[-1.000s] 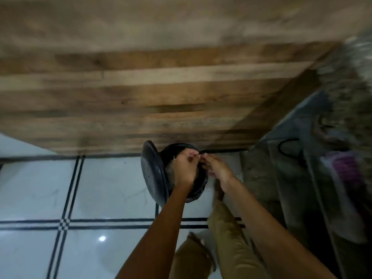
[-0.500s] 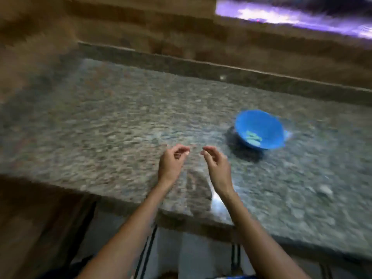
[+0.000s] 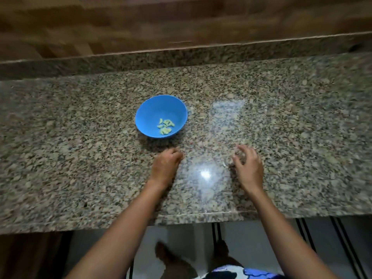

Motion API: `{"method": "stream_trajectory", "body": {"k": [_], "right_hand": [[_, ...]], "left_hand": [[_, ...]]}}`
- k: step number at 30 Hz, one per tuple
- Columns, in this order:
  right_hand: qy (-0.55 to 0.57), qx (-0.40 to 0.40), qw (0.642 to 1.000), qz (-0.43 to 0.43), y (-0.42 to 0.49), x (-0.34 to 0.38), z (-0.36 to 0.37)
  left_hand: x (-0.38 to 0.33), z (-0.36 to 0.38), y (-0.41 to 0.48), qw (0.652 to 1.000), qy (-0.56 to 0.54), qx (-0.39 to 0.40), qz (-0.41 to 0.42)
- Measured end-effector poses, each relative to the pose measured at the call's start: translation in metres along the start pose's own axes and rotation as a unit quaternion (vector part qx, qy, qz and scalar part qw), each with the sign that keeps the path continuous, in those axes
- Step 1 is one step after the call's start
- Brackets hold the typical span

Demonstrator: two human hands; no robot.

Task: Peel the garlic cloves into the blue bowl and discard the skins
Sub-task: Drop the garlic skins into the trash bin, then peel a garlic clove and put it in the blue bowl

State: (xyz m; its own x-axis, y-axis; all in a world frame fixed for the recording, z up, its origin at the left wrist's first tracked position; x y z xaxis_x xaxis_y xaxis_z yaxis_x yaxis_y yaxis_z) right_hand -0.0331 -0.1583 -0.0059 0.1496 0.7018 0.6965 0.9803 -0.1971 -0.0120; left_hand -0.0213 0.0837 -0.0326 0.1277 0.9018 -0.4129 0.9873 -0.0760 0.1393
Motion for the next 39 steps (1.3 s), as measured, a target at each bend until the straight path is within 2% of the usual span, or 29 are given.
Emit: {"method": "stream_trajectory", "body": {"k": [2,4,6,7,9,10,11,12,13,14,16,17,18,20,26,31,36,39], "right_hand": [[-0.059,0.043,0.997,0.004,-0.001,-0.004,-0.001],[-0.109,0.089,0.99,-0.002,-0.002,-0.007,-0.001],[-0.125,0.113,0.986,-0.013,-0.001,-0.01,0.004],[-0.125,0.116,0.985,-0.028,-0.001,-0.011,0.006],[-0.108,0.11,0.986,-0.057,-0.001,-0.01,0.009],[-0.091,0.099,0.989,-0.062,-0.001,-0.009,0.008],[-0.069,0.083,0.992,-0.059,-0.001,-0.009,0.006],[-0.044,0.062,0.996,-0.049,-0.001,-0.01,0.004],[-0.019,0.036,0.999,-0.035,-0.001,-0.012,0.0],[-0.001,0.013,1.0,-0.021,-0.001,-0.015,-0.003],[0.008,-0.012,1.0,-0.011,-0.001,-0.021,-0.008],[0.004,-0.014,1.0,-0.012,-0.001,-0.024,-0.009],[0.001,-0.014,1.0,-0.015,0.0,-0.027,-0.01],[-0.006,-0.014,1.0,-0.022,0.0,-0.031,-0.01],[-0.027,-0.012,0.999,-0.037,-0.005,-0.03,-0.007],[-0.009,-0.011,1.0,-0.014,-0.005,-0.03,-0.005],[-0.016,-0.014,1.0,-0.014,-0.006,-0.032,-0.007],[-0.02,-0.012,1.0,-0.02,-0.007,-0.03,-0.007]], "left_hand": [[-0.011,-0.007,-0.001,1.0,0.017,-0.007,0.015],[-0.03,-0.026,0.01,0.997,-0.037,-0.063,0.037],[-0.037,-0.054,0.041,0.981,-0.091,-0.168,-0.017],[-0.031,-0.064,0.061,0.976,-0.088,-0.184,-0.075],[-0.006,-0.068,0.09,0.971,-0.042,-0.095,-0.214],[-0.001,-0.067,0.095,0.968,-0.015,-0.041,-0.247],[-0.005,-0.066,0.097,0.97,0.007,-0.03,-0.241],[-0.015,-0.065,0.097,0.978,0.003,-0.066,-0.198],[-0.034,-0.062,0.091,0.986,-0.028,-0.117,-0.118],[-0.056,-0.054,0.079,0.99,-0.072,-0.121,-0.026],[-0.091,-0.029,0.052,0.986,-0.137,0.024,0.097],[-0.098,-0.013,0.04,0.976,-0.148,0.119,0.109],[-0.098,0.003,0.032,0.967,-0.139,0.172,0.124],[-0.09,0.026,0.028,0.965,-0.101,0.177,0.165],[-0.091,0.036,0.029,0.969,-0.049,0.112,0.213],[-0.103,0.037,0.026,0.972,-0.075,0.157,0.158],[-0.111,0.039,0.023,0.974,-0.069,0.144,0.16],[-0.119,0.04,0.026,0.976,-0.061,0.17,0.119]]}}
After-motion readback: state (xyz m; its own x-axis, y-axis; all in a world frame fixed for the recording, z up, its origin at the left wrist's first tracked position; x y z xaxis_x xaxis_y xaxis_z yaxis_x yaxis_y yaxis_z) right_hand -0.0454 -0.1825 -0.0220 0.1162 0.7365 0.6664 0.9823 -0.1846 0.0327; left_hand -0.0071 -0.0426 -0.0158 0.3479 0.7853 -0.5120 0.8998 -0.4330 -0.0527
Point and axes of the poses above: each hand's wrist, its own y-axis towards the middle knuckle, its own z-axis out of the palm, x = y × z, the point moved 2 cm from there along y, towards the middle knuckle, and after that the axes turned 5 degrees about -z, right-handed, at the moved point
